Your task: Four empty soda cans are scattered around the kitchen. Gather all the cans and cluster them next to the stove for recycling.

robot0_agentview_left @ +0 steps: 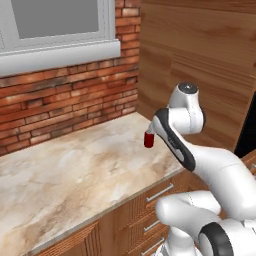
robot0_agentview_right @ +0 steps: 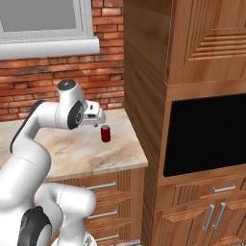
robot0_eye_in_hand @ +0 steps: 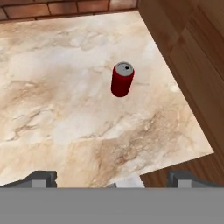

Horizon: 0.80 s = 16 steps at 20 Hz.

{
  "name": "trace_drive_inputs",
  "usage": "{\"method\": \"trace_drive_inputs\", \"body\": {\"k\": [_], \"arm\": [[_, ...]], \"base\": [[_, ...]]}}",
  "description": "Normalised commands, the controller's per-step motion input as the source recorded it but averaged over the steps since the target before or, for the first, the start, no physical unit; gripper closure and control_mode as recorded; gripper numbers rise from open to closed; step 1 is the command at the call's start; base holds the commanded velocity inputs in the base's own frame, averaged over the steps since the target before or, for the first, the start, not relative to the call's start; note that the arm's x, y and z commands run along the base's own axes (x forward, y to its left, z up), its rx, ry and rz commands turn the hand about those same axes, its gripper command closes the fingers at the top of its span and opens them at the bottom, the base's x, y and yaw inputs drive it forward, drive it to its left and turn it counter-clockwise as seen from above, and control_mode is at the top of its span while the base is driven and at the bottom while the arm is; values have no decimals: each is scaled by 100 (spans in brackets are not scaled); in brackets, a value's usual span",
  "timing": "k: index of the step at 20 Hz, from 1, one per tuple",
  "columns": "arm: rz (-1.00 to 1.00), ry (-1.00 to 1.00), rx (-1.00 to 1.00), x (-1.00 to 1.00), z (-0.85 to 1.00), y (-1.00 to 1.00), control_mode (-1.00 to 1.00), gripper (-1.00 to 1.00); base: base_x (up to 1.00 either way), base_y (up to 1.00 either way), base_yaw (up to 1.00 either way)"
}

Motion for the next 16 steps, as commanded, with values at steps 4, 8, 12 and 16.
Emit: {"method": "trace_drive_inputs", "body": {"k": [4,8,12,16], "arm": [[0,5,-2,33,-9,0,-100,-100],[0,3,-2,33,-13,0,-100,-100],[0,1,-3,28,-13,0,-100,-100],[0,0,-2,28,-14,0,-100,-100]], "base": [[0,0,0],[0,0,0],[0,0,0],[0,0,0]]}}
